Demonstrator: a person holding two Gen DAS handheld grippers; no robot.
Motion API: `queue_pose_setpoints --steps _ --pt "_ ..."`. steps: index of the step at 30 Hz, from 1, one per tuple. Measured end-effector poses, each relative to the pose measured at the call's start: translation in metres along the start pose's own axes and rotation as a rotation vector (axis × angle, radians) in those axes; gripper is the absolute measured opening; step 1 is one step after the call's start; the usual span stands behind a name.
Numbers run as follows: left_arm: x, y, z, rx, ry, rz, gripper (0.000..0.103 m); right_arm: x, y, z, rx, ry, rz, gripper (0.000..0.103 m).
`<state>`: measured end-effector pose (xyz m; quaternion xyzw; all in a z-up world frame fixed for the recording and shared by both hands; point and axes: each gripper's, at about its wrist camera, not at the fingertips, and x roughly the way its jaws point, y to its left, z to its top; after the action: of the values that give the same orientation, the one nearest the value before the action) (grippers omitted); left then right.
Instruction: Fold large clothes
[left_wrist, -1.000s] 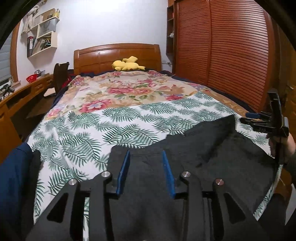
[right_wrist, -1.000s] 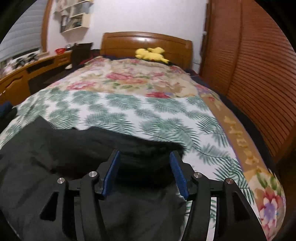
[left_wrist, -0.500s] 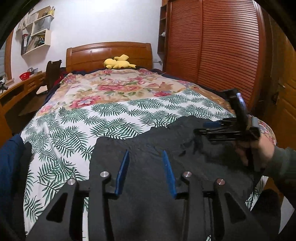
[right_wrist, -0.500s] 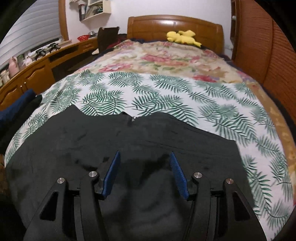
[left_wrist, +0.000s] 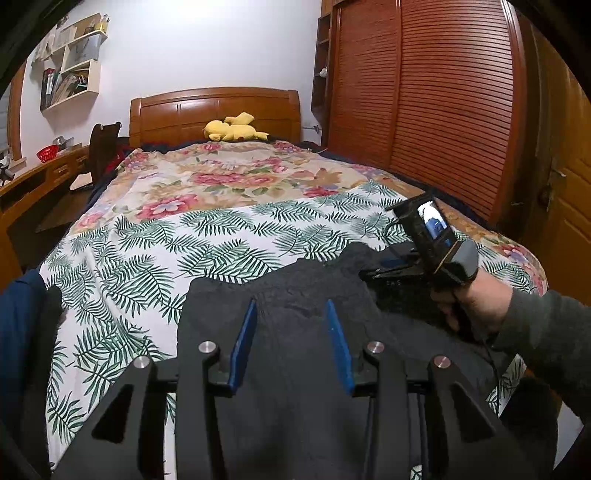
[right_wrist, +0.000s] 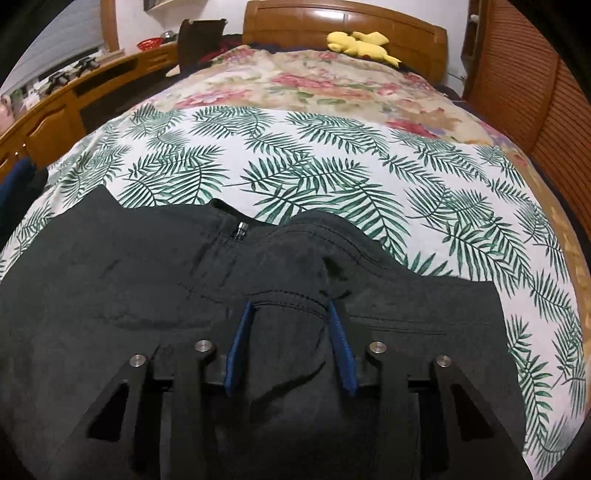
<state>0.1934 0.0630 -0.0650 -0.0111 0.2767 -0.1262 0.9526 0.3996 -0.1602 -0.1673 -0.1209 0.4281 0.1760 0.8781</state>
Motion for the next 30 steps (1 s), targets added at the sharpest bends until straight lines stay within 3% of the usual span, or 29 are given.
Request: queue_pose_setpoints --steps 6,11,14,19,24,30 --pt "-0.002 0.002 0.001 -0.012 -0.01 -0.002 0.038 0.011 0.007 0.006 -0.039 -0.023 -0.031 0.019" --pt "-0.002 0.001 0.002 -0.012 -0.015 -0.006 0.038 0.013 0.007 0.019 -0.013 -0.067 -0.072 0.015" --pt "0.0 0.001 0.0 -0.009 -0.005 -0.004 0.039 0.017 0.003 0.027 0.006 -0.042 -0.07 0.02" --pt "-0.001 0.0 -0.001 -0.005 -0.006 -0.011 0.039 -0.012 -0.007 0.03 0.02 -0.088 -0.041 0.045" --pt "-0.001 -0.005 0.0 0.004 -0.007 -0.026 0.039 -0.05 -0.048 0.03 0.053 -0.132 -0.068 0.05" --pt "0.003 -0.015 0.0 0.016 -0.005 -0.049 0.039 -0.036 -0.123 0.007 0.164 0.011 -0.161 0.049"
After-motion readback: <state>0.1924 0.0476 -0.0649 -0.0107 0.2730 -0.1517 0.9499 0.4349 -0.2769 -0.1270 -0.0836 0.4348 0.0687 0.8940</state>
